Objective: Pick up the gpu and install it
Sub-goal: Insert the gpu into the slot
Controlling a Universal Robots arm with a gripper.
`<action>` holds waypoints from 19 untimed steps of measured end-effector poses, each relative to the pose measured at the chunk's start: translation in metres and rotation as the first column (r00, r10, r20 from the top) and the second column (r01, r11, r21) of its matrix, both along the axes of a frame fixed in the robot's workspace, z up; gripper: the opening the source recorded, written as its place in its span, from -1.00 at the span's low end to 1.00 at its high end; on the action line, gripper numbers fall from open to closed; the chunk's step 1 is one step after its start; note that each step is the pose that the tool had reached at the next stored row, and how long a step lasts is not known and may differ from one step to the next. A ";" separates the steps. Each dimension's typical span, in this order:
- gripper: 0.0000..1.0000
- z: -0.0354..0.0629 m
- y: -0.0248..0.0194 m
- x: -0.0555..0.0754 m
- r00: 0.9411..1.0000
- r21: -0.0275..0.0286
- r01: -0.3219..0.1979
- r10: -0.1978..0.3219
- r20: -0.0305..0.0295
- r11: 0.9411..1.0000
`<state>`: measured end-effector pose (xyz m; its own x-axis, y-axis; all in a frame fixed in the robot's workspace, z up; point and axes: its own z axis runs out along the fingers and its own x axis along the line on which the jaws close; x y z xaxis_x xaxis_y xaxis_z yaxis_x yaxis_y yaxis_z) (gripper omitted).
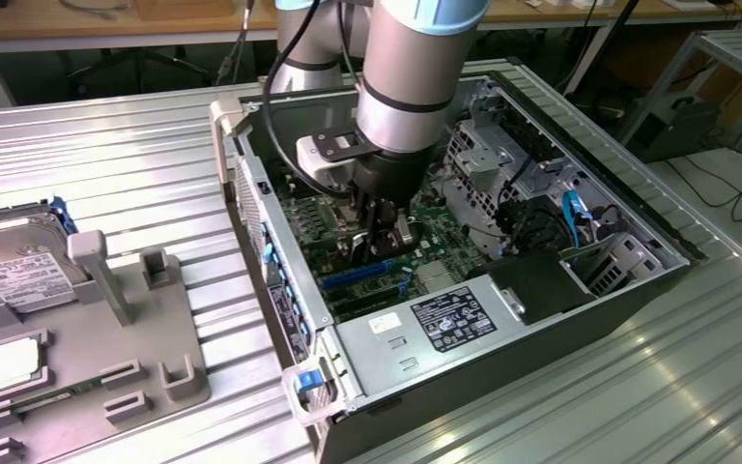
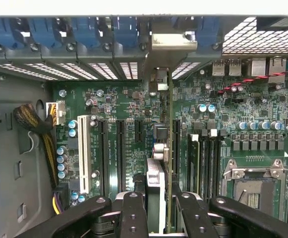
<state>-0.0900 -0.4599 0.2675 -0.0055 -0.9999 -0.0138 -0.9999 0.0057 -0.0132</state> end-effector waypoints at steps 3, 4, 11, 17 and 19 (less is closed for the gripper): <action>-0.44 -0.0008 0.0000 -0.001 1.000 0.000 0.000 0.000 0.000 1.000; -0.44 -0.0011 0.0000 -0.001 1.000 0.000 0.000 0.000 0.000 1.000; -0.44 -0.0041 0.0000 -0.002 1.000 0.000 0.000 0.000 0.000 1.000; -0.44 -0.0072 0.0000 -0.002 1.000 0.000 0.000 0.000 0.000 1.000; -0.44 -0.0082 0.0000 -0.002 1.000 0.000 0.000 0.000 0.000 1.000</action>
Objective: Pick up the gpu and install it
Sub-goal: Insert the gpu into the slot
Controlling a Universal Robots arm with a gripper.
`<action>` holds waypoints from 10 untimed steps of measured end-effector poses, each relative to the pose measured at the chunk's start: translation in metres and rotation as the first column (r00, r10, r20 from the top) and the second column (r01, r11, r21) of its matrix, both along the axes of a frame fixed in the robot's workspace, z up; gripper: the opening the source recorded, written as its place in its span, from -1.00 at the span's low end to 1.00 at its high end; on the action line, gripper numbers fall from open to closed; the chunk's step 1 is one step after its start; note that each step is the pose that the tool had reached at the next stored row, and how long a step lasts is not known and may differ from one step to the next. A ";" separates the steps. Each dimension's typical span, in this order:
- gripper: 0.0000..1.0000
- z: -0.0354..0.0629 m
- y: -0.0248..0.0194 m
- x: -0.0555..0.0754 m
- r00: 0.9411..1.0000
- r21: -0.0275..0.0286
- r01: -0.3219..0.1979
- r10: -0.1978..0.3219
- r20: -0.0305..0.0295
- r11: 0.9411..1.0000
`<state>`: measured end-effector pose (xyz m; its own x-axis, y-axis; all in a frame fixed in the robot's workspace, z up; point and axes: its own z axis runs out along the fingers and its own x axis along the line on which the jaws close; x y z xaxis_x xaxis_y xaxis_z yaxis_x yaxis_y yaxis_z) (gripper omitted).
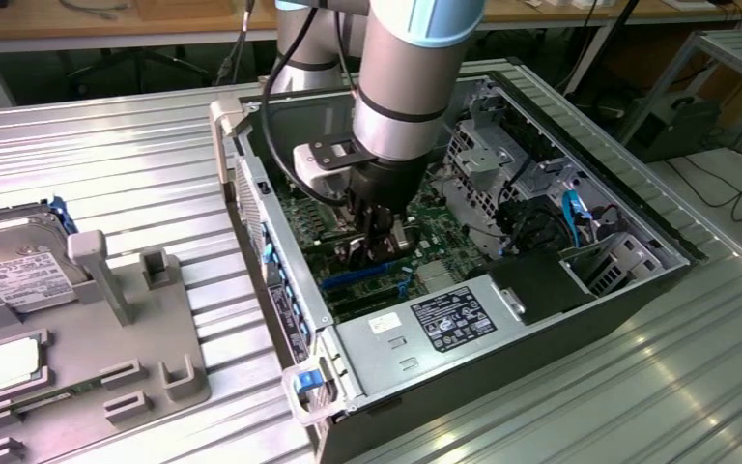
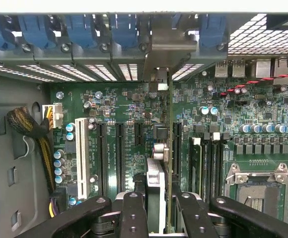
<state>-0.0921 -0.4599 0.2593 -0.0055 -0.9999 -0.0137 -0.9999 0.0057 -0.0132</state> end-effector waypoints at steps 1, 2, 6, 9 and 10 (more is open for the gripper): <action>-0.44 -0.0005 0.0000 0.000 1.000 0.000 0.000 0.000 0.000 1.000; -0.44 -0.0010 0.0000 0.000 1.000 0.000 0.000 0.000 0.000 1.000; -0.44 -0.0036 0.0000 0.000 1.000 0.000 0.000 0.000 0.000 1.000; -0.44 -0.0054 0.0000 0.000 1.000 0.000 0.000 0.000 0.000 1.000; -0.44 -0.0060 0.0000 0.000 1.000 0.000 0.000 0.000 0.000 1.000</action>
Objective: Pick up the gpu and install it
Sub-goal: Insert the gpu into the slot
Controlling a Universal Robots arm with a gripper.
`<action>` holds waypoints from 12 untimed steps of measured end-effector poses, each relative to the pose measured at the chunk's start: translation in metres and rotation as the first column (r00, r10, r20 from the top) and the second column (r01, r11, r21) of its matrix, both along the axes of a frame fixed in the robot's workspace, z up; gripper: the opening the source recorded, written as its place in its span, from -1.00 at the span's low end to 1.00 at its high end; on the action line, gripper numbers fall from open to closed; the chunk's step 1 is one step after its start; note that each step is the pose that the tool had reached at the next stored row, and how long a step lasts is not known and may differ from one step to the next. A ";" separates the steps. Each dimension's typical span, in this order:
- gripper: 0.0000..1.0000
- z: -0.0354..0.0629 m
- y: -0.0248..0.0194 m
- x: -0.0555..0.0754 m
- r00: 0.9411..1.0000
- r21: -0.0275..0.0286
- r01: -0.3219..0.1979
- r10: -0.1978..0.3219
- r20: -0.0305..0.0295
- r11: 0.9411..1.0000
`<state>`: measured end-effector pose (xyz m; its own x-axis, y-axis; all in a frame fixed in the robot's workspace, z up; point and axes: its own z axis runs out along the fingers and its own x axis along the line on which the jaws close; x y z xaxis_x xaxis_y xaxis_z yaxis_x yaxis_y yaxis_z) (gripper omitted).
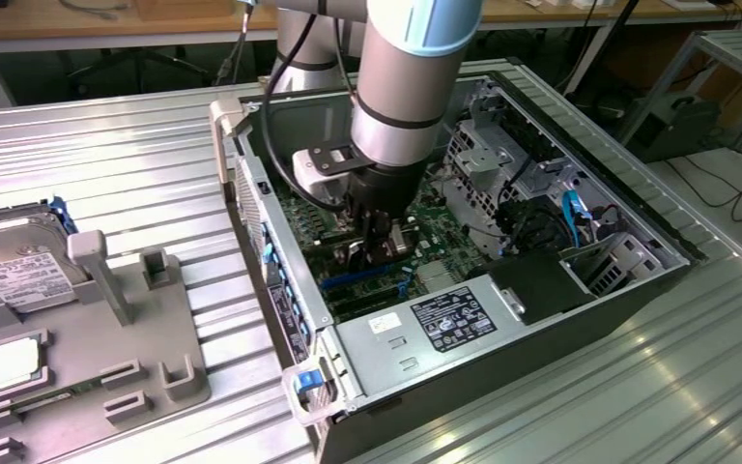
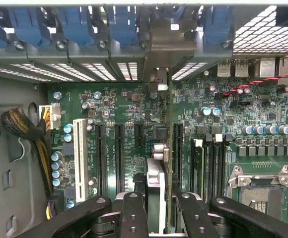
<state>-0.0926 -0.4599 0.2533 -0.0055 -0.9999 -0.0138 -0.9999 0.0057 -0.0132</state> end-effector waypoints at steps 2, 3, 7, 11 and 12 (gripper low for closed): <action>-0.44 -0.0014 0.0000 0.000 1.000 0.000 0.000 0.000 0.000 1.000; -0.44 -0.0021 0.0000 0.000 1.000 0.000 0.000 0.000 0.000 1.000; -0.44 -0.0030 0.0000 0.000 1.000 0.000 0.000 0.000 0.000 1.000; -0.44 -0.0030 0.0009 0.000 1.000 0.000 -0.001 0.001 0.000 1.000; -0.44 -0.0030 0.0012 0.000 1.000 0.000 -0.003 0.003 0.000 1.000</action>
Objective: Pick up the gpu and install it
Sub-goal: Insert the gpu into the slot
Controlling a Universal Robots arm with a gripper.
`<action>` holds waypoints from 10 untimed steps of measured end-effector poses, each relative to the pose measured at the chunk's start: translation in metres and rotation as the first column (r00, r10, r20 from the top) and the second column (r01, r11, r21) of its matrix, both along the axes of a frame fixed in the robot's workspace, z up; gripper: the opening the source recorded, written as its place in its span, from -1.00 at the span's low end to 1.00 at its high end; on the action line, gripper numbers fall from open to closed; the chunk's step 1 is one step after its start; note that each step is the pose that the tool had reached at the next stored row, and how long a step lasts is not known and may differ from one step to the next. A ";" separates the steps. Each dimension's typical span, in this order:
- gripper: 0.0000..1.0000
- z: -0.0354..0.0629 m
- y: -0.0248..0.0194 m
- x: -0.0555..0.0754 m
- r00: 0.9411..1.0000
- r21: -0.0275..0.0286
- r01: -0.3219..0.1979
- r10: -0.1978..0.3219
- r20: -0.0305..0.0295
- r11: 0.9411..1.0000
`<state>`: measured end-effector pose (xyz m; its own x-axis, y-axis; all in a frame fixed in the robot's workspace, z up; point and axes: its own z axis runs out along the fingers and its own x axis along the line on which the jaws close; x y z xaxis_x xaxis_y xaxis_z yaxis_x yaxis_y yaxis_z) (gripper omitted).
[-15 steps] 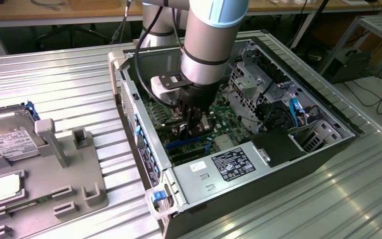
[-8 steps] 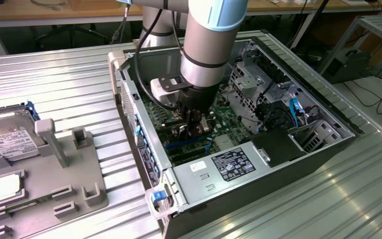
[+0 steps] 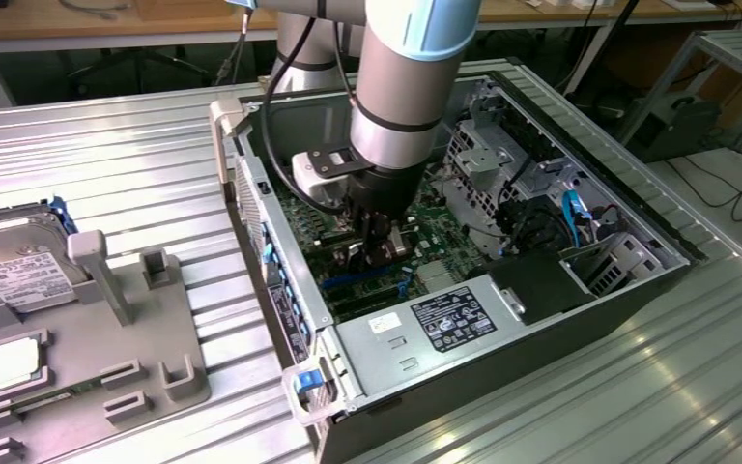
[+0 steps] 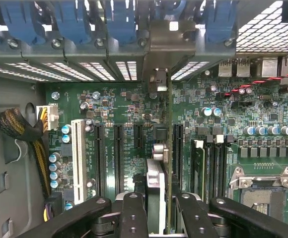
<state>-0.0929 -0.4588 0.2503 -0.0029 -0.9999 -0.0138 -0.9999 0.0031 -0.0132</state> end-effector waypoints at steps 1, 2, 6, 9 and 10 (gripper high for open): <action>-0.44 0.0000 0.0001 0.000 1.000 0.000 -0.001 0.001 0.000 1.000; -0.44 0.0000 0.0001 0.000 1.000 0.000 -0.002 0.002 0.000 1.000; -0.44 -0.0004 0.0003 0.000 1.000 0.000 -0.002 0.002 0.000 1.000; -0.44 -0.0015 0.0003 0.000 1.000 0.000 -0.002 0.002 0.000 1.000; -0.44 -0.0018 0.0003 0.000 1.000 0.000 -0.002 0.002 0.000 1.000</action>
